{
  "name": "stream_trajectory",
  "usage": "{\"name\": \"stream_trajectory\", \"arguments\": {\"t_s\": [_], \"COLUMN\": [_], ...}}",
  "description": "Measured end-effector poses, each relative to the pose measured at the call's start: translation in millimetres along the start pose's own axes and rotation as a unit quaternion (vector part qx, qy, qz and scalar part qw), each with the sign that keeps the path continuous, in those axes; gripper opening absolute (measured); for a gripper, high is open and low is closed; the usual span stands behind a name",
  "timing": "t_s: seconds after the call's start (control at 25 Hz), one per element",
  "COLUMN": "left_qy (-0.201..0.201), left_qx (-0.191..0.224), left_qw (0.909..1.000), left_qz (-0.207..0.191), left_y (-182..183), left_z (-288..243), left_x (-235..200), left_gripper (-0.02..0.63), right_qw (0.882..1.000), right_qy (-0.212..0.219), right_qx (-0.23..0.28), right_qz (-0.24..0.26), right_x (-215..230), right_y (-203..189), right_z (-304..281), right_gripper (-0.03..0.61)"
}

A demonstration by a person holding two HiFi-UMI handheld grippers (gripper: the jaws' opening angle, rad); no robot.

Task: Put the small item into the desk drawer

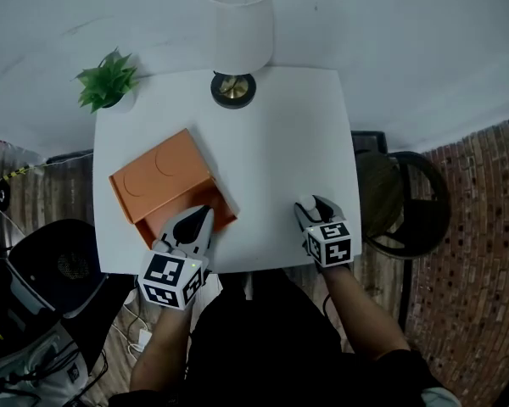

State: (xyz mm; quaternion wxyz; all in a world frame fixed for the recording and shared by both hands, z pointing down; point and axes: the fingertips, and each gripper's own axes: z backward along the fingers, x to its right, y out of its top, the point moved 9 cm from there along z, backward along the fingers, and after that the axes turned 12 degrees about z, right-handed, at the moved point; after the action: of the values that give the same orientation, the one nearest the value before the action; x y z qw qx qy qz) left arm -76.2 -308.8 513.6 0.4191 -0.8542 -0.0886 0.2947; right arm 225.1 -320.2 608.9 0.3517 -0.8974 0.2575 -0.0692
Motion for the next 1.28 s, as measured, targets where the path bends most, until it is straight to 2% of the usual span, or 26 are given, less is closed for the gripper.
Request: {"name": "stream_trajectory", "arguments": {"t_s": [0.28, 0.6, 0.84, 1.28], "left_qy": [0.029, 0.035, 0.042, 0.069], "left_qx": [0.036, 0.064, 0.076, 0.094], "left_qw": [0.9989, 0.9973, 0.9962, 0.993], "left_qz": [0.009, 0.005, 0.005, 0.017], "left_y": [6, 8, 1, -10], "left_z": [41, 92, 136, 170], "left_x": [-24, -35, -52, -66], "left_gripper": [0.015, 0.015, 0.015, 0.015], "right_qw": [0.999, 0.994, 0.985, 0.963], "right_qy": [0.013, 0.047, 0.081, 0.167], "right_qx": [0.035, 0.082, 0.116, 0.122], "right_qz": [0.025, 0.063, 0.096, 0.176], "right_x": [-23, -82, -140, -212], "right_y": [33, 76, 98, 121], "right_z": [15, 30, 44, 38], "right_gripper": [0.179, 0.179, 0.179, 0.179]}}
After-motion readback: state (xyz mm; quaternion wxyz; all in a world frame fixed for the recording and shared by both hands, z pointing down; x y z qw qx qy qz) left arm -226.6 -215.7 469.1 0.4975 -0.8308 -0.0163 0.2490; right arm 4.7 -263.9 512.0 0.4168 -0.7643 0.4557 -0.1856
